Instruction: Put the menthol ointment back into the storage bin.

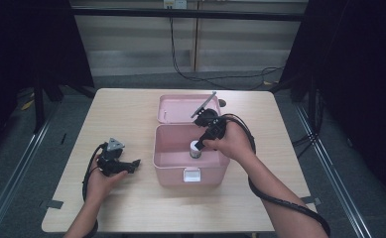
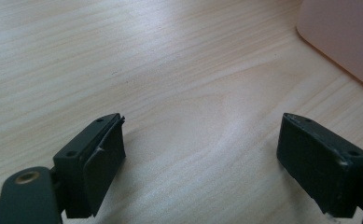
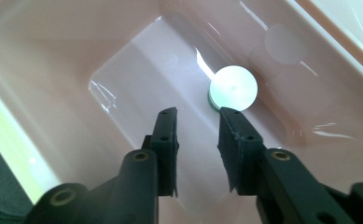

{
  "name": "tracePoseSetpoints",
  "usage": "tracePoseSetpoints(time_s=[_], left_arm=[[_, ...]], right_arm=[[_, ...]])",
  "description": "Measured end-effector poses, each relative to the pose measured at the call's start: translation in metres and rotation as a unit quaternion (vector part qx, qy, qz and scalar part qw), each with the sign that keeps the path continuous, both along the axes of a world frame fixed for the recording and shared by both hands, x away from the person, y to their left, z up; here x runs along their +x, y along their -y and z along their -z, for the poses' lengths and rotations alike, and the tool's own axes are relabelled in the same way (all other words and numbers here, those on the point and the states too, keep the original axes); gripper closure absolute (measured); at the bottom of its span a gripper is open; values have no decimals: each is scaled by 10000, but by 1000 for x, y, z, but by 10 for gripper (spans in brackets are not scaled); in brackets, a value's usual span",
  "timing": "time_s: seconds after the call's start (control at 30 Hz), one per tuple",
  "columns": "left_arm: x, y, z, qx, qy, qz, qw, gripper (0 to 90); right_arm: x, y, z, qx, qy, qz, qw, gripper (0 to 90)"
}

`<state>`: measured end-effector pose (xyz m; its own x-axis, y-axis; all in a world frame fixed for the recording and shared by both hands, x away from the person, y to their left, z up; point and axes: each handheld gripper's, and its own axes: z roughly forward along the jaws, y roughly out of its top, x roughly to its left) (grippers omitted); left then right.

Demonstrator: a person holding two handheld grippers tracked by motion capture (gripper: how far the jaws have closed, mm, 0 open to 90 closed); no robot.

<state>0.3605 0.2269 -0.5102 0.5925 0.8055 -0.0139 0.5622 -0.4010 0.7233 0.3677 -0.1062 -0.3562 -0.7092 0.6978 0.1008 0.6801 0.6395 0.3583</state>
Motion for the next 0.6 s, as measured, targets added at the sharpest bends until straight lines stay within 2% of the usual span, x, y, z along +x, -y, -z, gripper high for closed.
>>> tracePoseSetpoints(time_s=[0.13, 0.23, 0.4, 0.6], left_arm=[[0, 0, 0, 1, 1, 0, 10000, 146], [0, 0, 0, 1, 2, 0, 10000, 146], [0, 0, 0, 2, 2, 0, 10000, 146], [0, 0, 0, 0, 2, -1, 10000, 146]], right_arm=[[-4, 4, -4, 16, -21, -37, 10000, 747], [-8, 6, -5, -10, -7, -159, 9999, 760], [-15, 7, -9, -3, -6, -355, 9994, 834], [-23, 10, -15, 44, 48, -447, 9990, 855]])
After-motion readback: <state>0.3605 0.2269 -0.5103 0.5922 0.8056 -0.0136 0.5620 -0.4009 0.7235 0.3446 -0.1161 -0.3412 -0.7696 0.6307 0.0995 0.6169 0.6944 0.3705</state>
